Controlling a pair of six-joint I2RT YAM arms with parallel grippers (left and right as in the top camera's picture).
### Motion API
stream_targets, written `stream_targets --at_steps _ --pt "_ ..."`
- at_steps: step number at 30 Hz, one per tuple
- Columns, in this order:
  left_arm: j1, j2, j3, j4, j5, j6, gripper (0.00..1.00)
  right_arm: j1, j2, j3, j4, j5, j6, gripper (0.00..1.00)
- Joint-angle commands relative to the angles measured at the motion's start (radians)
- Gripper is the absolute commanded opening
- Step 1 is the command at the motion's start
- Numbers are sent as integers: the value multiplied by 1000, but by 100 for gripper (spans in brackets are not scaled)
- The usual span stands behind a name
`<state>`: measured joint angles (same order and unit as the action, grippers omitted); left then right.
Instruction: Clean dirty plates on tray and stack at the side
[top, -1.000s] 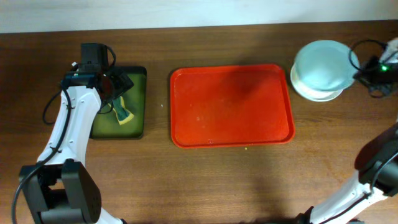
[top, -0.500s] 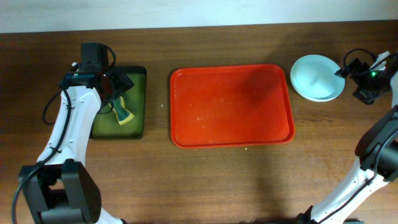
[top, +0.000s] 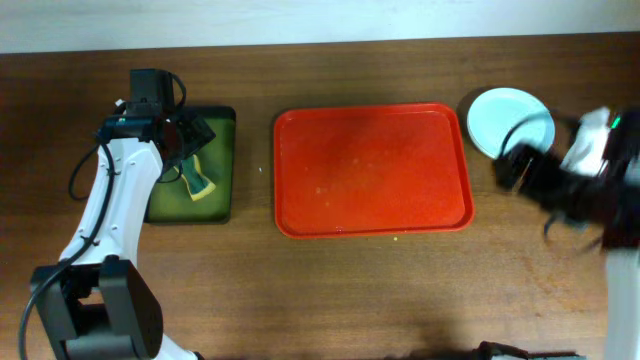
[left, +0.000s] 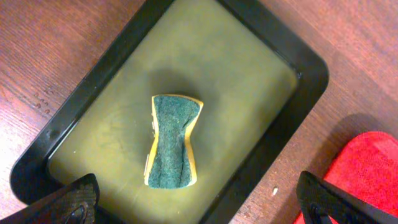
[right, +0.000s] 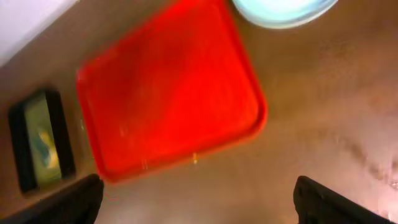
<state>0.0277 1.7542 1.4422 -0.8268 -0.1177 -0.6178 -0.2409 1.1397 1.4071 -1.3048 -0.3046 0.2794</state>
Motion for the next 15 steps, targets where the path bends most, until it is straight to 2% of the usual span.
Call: stream_targets --at_steps 1,5,11,13,15 --pt "1 -4 6 2 2 5 99 85 -120 -121 -92 26 -1 98" --pt "1 -4 6 2 2 5 99 98 -163 -158 -117 26 -1 98" --pt "1 -4 6 2 2 5 99 99 -77 -174 -160 89 -12 98" --pt "1 -4 6 2 2 5 99 99 -92 -240 -90 89 -12 98" --pt "1 -4 6 2 2 5 99 123 -223 -410 49 89 -12 98"
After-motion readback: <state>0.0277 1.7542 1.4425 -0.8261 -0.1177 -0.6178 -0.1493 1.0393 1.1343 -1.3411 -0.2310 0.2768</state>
